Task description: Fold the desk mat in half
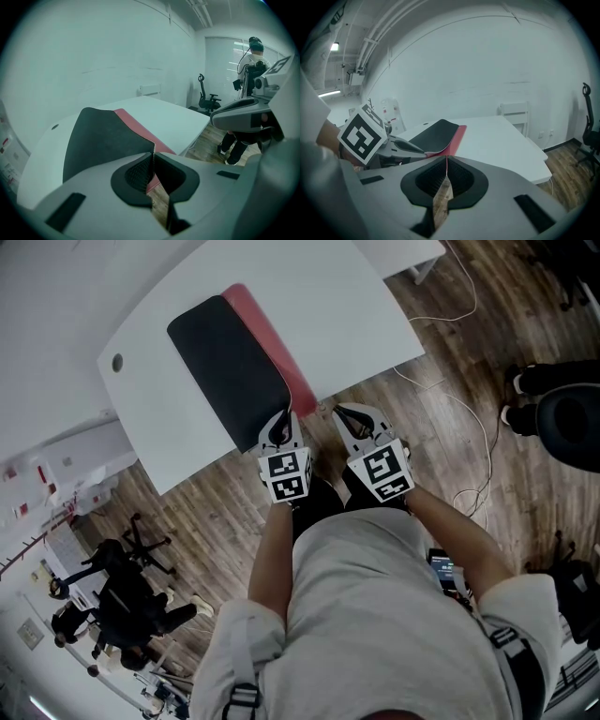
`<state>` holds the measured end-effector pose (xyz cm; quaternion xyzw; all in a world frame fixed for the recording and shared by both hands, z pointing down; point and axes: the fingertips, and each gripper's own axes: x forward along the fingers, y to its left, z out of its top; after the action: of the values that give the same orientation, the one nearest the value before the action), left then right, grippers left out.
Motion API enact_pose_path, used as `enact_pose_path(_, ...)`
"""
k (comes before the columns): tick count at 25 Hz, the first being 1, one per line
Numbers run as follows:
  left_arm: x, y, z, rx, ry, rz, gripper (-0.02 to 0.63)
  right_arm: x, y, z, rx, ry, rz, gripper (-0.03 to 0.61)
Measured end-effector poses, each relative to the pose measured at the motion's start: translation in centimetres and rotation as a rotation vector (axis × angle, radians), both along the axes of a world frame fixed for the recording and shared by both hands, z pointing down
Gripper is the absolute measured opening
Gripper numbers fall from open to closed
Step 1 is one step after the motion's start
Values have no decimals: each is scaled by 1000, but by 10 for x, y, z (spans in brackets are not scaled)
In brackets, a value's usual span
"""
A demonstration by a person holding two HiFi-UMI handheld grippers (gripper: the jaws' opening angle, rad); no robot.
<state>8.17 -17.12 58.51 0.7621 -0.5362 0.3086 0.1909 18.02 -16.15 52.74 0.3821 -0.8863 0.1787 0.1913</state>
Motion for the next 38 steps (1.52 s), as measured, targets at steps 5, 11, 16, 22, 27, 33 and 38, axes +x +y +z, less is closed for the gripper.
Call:
enact_pose_path(5,8,1,0,0,1,15,28,6,-2,-1,2,-3,11,40)
enact_pose_path(11,15,1,0,0,5,30,28,9,-3,-1,4,-3,16,40)
enact_pose_path(16,27,2,0,-10,6,57,28,14,-3,1,5,-7,27,40)
enact_pose_path(22,31,0,0,-15,12,69,28,15,-5,2,-3,-6,35,40)
enact_pose_path(27,37,1,0,-16,14,82,28,17,-7,1,-3,0,38,40)
enact_pose_path(33,41,1,3,-22,14,95,28,19,-8,2,-5,-1,45,40)
enact_pose_path(38,42,3,4,-20,10,94,29,22,-7,4,-7,3,47,40)
